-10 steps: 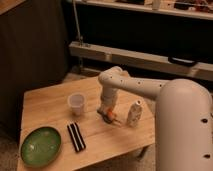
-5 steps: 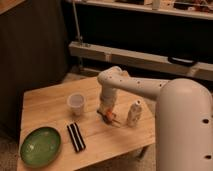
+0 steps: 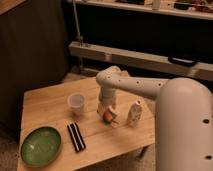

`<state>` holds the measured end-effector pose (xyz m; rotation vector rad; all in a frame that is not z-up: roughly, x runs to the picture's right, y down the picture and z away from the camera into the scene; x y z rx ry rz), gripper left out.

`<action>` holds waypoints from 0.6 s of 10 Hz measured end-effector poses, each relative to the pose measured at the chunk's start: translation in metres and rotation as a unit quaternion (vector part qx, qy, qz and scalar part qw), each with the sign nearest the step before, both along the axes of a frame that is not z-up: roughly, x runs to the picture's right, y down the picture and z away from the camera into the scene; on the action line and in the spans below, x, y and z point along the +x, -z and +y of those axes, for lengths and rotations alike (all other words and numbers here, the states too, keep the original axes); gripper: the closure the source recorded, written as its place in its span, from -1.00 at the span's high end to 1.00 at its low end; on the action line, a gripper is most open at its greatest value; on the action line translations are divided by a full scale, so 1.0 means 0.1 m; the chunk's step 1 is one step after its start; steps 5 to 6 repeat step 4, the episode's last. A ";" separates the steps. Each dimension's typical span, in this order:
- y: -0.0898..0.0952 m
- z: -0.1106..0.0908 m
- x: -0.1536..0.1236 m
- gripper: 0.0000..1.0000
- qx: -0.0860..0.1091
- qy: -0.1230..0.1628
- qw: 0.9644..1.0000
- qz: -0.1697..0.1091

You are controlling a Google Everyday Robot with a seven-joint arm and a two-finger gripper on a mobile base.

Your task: Place the pepper on the white sponge

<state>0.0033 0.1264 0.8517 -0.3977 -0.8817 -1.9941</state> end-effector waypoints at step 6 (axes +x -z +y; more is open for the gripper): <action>0.14 -0.08 0.07 0.60 0.007 -0.032 0.999 -0.021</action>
